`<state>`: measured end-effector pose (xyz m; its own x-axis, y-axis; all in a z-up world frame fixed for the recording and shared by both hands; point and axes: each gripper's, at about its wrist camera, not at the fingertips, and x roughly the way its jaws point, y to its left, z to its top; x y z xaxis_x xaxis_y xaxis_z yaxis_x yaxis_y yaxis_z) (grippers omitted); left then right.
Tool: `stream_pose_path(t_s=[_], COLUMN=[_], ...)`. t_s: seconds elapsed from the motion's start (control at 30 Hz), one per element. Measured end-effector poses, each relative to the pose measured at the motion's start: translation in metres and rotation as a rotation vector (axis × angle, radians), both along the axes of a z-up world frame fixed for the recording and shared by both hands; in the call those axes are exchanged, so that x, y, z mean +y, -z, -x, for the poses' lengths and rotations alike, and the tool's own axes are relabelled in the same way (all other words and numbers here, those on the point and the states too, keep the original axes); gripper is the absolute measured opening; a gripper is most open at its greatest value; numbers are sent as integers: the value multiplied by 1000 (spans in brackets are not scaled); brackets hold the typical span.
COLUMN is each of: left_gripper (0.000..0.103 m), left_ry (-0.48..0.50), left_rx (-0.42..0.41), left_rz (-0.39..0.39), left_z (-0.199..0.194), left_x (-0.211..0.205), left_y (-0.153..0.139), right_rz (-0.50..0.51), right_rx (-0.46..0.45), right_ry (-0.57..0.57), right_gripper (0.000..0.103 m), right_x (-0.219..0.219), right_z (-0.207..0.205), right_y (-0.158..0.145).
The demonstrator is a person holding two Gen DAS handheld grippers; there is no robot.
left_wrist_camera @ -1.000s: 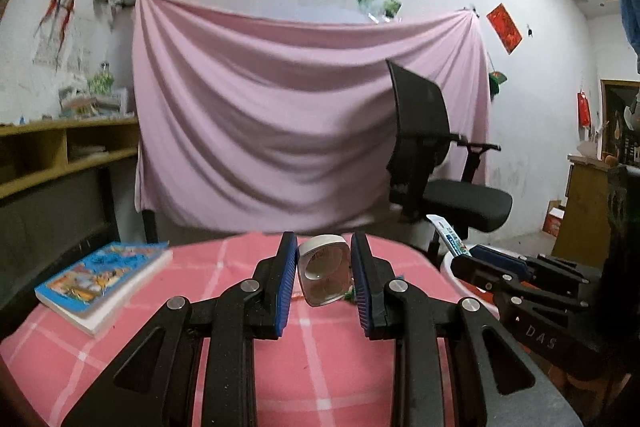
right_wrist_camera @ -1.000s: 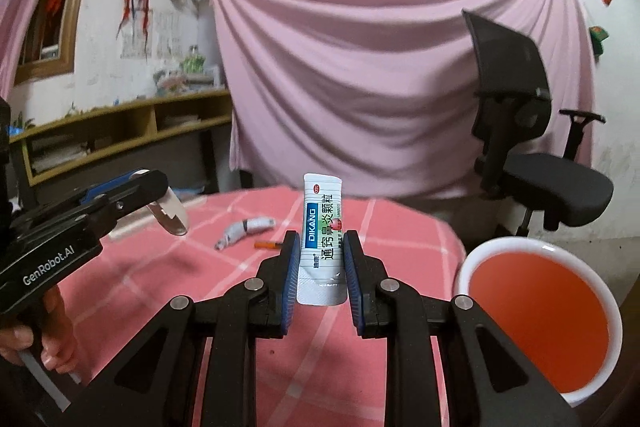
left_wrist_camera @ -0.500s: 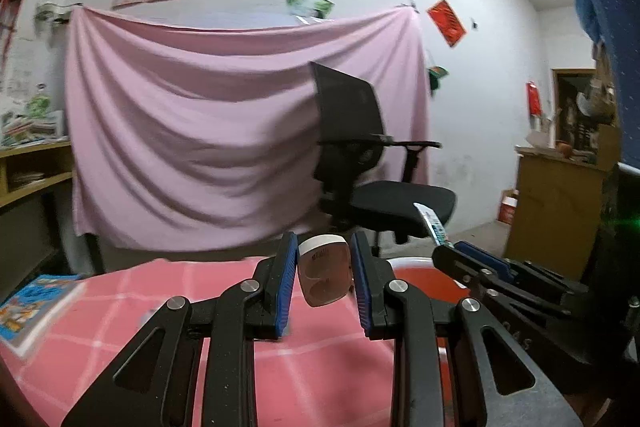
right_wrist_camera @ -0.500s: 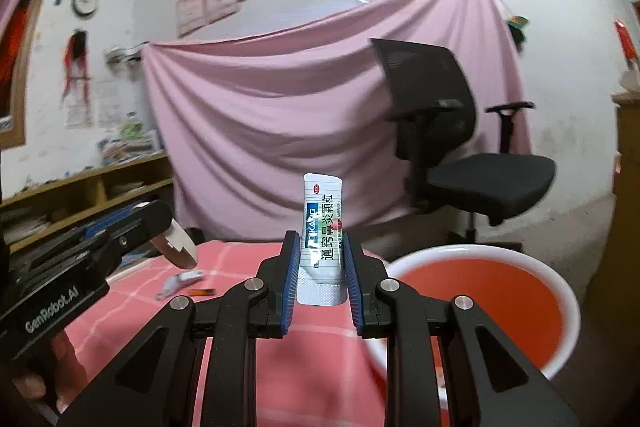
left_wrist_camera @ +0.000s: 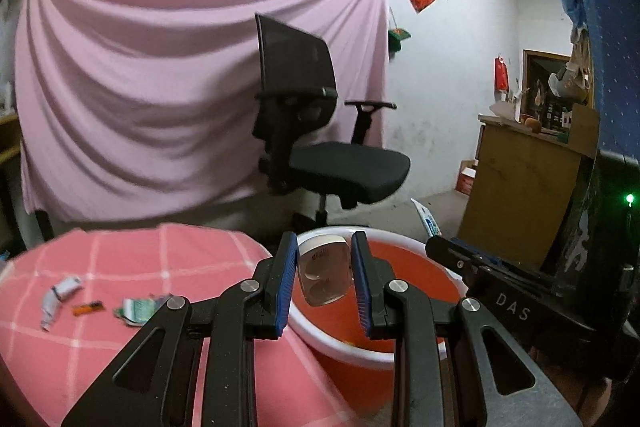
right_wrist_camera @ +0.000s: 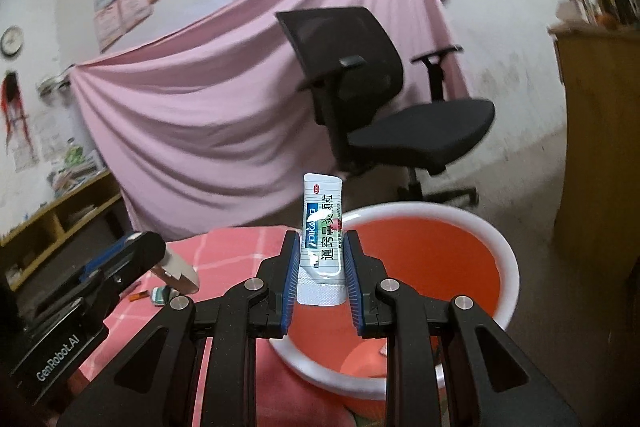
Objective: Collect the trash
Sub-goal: 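Carry the white object and sachet over the orange basin and open both tools, then move both tools back over the table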
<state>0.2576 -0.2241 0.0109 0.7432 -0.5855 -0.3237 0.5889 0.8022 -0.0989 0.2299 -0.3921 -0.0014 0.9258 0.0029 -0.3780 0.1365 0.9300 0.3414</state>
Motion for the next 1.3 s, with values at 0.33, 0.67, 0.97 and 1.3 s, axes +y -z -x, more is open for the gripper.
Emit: stream_pose_path(t_s=[0.33,0.67,0.97,1.3], left_gripper=[23,23,25,35], left_ry=[-16,-53,-75,-153], left_rx=[296,415,406,285], left_rz=[68,98,69,30], left_z=[-45,-64,-62,-34], left_x=[-15,-12,-7,34], left_y=[12,19,22,5], right_rz=[-130,-175,-161,-29], right_rx=[88,138,149,59], right_ry=[-9,11,22,-18], right_gripper=[20,21,21,21], right_x=[-14,-23,-21,12], right_z=[-7,-9,-12,-9], right_y=[17,26,24,5])
